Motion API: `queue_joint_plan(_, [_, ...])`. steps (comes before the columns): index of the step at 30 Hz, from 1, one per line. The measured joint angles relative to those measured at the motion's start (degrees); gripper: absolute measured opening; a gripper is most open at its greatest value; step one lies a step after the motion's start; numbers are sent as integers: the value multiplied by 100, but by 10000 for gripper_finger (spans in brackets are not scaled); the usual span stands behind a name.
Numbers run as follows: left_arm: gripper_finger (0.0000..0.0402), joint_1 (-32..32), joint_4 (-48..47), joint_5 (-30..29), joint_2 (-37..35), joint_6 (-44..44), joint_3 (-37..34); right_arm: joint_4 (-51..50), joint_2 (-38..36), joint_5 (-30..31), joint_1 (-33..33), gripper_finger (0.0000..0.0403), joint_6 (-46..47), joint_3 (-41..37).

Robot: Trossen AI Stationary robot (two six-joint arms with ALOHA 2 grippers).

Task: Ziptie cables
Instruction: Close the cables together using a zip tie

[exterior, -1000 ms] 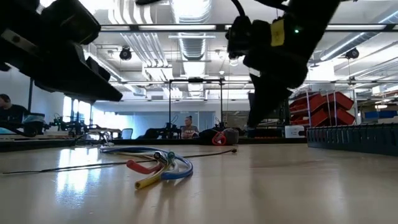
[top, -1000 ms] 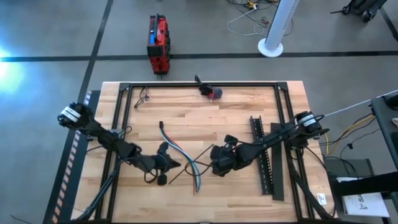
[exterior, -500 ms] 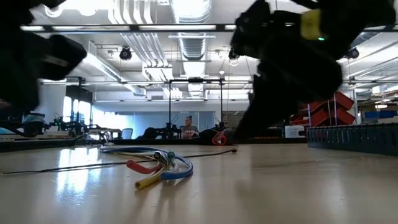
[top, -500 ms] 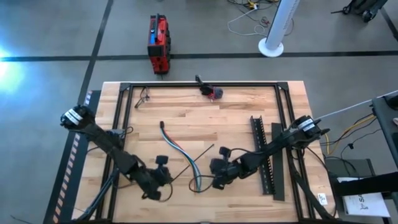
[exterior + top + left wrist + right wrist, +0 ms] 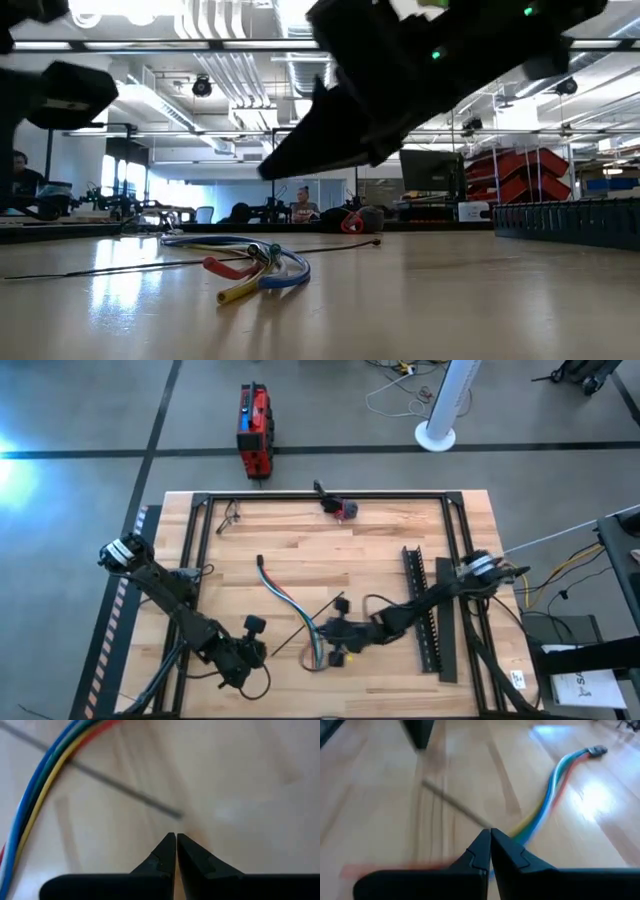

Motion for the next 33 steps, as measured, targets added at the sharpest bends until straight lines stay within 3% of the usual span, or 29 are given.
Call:
queue_joint_plan(3, [8,19,126,5,67,0,-89,-68,237,-148,-173,0,-139,176])
queue_joint_plan(10, [27,67,522,66,156,-57,-505,-3,742,-1288,-566,0,-412,646])
queue_joint_plan(14, [37,74,996,77,271,60,-690,-81,1165,-1532,-613,0,-820,1001])
queue_joint_plan(20, [51,54,1149,-18,419,77,-726,259,1459,-1910,-755,0,-670,1202])
queue_joint_plan(33, [69,53,1377,-138,518,407,-748,482,1493,-1764,-816,0,-705,1208])
